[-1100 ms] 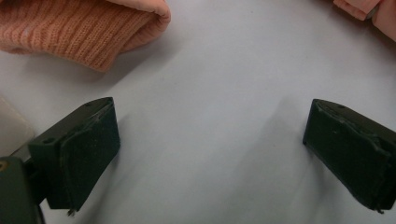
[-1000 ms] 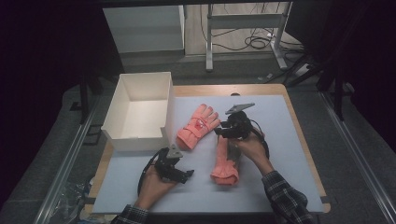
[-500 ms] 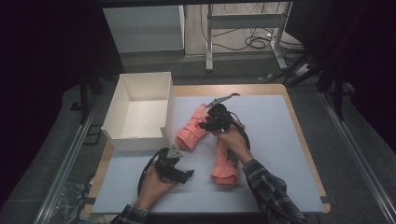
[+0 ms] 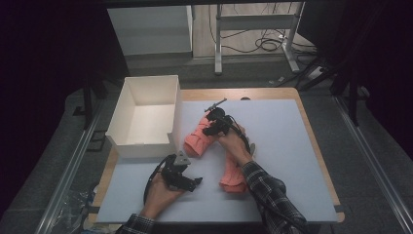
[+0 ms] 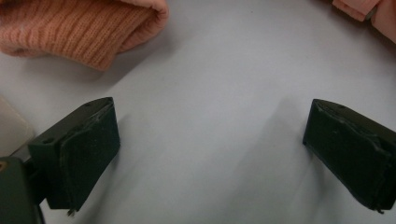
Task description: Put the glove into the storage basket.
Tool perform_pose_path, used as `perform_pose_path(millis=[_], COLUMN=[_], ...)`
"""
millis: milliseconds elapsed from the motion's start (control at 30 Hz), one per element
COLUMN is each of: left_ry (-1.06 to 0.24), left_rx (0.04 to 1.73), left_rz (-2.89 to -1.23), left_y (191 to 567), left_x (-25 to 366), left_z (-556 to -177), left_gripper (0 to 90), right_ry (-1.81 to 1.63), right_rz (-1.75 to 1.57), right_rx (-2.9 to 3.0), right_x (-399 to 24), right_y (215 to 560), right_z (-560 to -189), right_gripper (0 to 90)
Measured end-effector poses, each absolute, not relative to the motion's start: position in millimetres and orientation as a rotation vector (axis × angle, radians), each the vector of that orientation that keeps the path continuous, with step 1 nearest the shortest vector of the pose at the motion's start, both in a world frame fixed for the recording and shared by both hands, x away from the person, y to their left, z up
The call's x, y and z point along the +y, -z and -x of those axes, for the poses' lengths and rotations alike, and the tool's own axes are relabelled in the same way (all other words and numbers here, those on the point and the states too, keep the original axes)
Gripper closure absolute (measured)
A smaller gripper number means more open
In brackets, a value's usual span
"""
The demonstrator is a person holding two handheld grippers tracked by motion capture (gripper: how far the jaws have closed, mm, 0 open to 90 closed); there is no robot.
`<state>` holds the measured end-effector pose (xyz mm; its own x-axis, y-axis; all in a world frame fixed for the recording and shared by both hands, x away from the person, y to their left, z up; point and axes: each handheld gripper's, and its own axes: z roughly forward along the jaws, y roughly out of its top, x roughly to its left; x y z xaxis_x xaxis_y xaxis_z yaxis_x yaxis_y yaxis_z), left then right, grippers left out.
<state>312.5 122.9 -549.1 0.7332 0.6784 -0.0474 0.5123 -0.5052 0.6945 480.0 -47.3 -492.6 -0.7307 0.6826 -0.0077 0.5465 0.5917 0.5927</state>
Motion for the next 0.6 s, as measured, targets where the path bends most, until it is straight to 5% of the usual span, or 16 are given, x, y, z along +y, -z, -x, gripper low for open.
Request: perform_pose_path(millis=[267,600], left_ry=[-0.302,-0.302], left_rx=[0.891,0.891], left_rz=[-2.221,-2.223], left_y=[549.1,549.0], left_x=[123.0,123.1], left_z=[-312.6,-312.6], left_gripper=[3.6,3.6], right_ry=[-0.821,-0.858], right_rz=[-1.036,-1.003], right_rx=[2.614,2.597], right_x=[-45.2,-50.6], right_y=[496.9,484.7], right_z=[-482.7,-477.1], right_gripper=[83.9,87.3])
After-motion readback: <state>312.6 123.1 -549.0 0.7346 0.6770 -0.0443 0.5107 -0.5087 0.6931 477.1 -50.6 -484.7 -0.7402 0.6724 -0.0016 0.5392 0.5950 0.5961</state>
